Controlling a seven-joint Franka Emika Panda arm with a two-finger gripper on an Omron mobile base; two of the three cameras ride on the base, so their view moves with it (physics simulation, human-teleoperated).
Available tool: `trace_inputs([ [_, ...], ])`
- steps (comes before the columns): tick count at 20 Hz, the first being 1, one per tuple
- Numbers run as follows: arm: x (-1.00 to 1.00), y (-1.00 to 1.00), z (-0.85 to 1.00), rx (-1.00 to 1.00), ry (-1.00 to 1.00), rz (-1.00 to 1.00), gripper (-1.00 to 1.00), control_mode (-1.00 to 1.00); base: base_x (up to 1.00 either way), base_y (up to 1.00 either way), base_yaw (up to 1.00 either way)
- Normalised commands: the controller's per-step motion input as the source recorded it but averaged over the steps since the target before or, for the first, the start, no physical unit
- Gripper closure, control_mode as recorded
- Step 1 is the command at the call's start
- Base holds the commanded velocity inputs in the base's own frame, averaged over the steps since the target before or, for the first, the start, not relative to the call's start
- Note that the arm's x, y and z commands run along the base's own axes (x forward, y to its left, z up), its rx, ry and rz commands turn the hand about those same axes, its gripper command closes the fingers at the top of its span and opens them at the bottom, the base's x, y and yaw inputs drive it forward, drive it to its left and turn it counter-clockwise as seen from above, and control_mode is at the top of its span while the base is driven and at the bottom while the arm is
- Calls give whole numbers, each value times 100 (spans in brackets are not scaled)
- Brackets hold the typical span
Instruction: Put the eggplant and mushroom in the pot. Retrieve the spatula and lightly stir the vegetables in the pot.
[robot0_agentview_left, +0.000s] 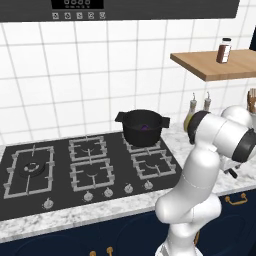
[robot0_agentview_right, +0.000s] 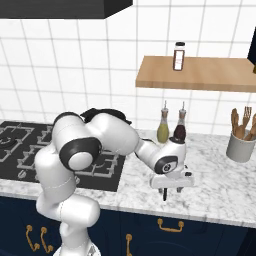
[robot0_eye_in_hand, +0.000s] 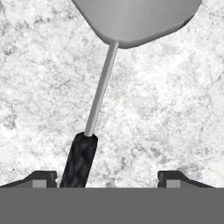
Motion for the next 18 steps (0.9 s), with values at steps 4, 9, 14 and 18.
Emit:
trace_inputs([
  [4,0,0,-31,-1,0,0,-100,-100,0,0,0],
  [9,-2,0,-34,0,1,0,100,-100,0,0,0],
  [14,0,0,-23,0,6,0,100,-100,0,0,0],
  [18,0,0,0,0,0,0,100,-100,0,0,0],
])
